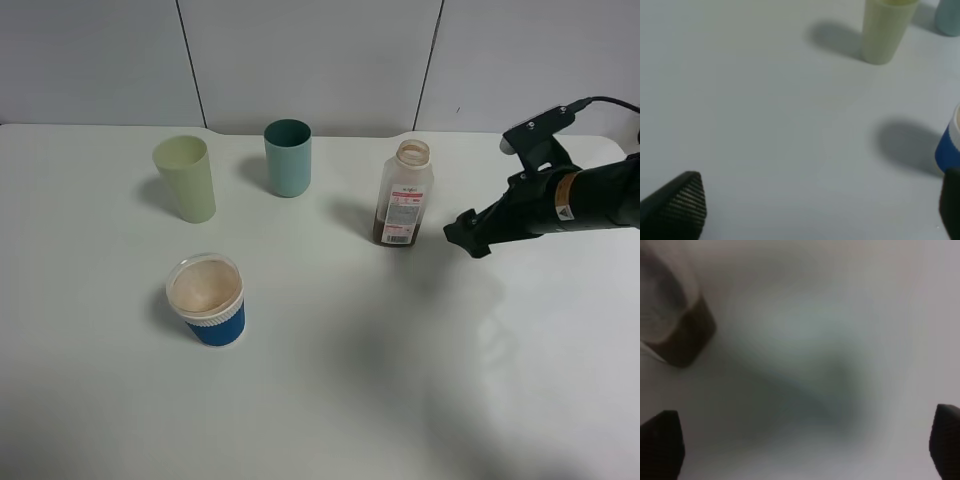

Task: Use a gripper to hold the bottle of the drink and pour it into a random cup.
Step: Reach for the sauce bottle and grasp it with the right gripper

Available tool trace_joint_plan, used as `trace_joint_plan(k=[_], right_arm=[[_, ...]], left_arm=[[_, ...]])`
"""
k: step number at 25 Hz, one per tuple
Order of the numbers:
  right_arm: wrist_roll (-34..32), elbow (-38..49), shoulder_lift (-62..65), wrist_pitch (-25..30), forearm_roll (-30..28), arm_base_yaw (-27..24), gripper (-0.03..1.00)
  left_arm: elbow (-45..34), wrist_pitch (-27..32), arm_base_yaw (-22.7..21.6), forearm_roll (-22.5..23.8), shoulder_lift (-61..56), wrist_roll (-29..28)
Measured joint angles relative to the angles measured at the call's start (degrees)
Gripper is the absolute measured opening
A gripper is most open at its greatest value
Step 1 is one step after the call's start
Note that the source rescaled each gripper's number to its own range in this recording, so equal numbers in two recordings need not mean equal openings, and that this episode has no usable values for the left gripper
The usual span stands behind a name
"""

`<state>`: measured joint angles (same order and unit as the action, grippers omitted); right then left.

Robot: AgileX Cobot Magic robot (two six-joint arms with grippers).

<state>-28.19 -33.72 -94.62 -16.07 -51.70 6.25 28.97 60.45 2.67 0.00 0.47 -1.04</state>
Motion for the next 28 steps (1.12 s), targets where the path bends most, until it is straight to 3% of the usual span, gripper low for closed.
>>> trace_joint_plan(k=[10,18,23,28], right_arm=[[0.47,-0.02,0.0,-6.36,-4.77,0.0,1.0],[2.65,-0.07,0.0,-13.99,-5.22,-0.62,1.0],[2.91,-0.9,0.0,-15.48,-5.3,-2.03,1.0],[1.13,-2.41,-2.18,-18.59,-9.69,-2.03,1.0]], left_arm=[[0.0,0.0,0.0,0.0,0.0,0.0],[0.0,0.0,0.0,0.0,0.0,0.0],[0.0,0.0,0.0,0.0,0.0,0.0],[0.0,0.0,0.0,0.0,0.0,0.0]])
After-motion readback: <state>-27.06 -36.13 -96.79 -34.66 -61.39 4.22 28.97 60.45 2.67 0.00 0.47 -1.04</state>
